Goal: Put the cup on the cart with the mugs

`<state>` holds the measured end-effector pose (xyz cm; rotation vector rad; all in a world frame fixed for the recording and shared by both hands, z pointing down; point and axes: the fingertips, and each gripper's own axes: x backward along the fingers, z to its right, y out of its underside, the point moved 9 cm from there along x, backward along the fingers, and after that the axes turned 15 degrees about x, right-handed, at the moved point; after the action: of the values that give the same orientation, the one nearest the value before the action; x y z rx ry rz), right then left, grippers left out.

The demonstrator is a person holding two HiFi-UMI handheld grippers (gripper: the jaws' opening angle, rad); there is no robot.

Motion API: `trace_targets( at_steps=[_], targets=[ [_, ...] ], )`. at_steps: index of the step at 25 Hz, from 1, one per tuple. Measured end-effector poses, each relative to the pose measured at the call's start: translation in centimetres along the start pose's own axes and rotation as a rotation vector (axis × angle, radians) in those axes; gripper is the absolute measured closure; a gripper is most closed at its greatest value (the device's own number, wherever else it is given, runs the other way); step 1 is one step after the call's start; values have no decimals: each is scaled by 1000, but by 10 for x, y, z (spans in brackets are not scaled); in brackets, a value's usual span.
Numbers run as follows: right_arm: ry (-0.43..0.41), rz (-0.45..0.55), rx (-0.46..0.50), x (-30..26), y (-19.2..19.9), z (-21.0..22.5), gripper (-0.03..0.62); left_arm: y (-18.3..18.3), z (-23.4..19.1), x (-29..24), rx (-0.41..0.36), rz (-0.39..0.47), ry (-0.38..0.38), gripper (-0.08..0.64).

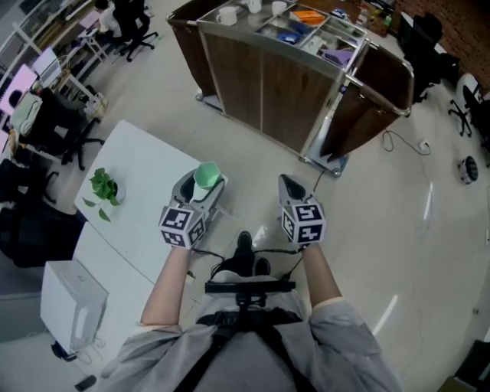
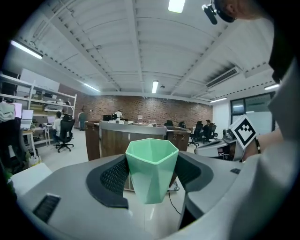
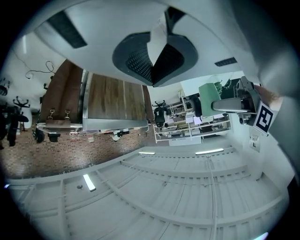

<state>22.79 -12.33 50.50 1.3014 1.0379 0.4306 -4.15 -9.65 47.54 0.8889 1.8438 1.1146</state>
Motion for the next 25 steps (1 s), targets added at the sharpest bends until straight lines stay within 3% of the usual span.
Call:
trace_targets(
  at_steps=[9, 16, 25],
  targets=[
    [80, -26, -5, -52, -21, 40, 583, -28, -22, -102, -22, -43, 146, 253],
    [108, -26, 20, -87, -48, 51, 583, -59, -40, -144, -44, -47, 250, 253],
    [81, -36, 25, -125, -65, 72, 583, -80, -50, -187, -34, -58, 278, 253]
  ],
)
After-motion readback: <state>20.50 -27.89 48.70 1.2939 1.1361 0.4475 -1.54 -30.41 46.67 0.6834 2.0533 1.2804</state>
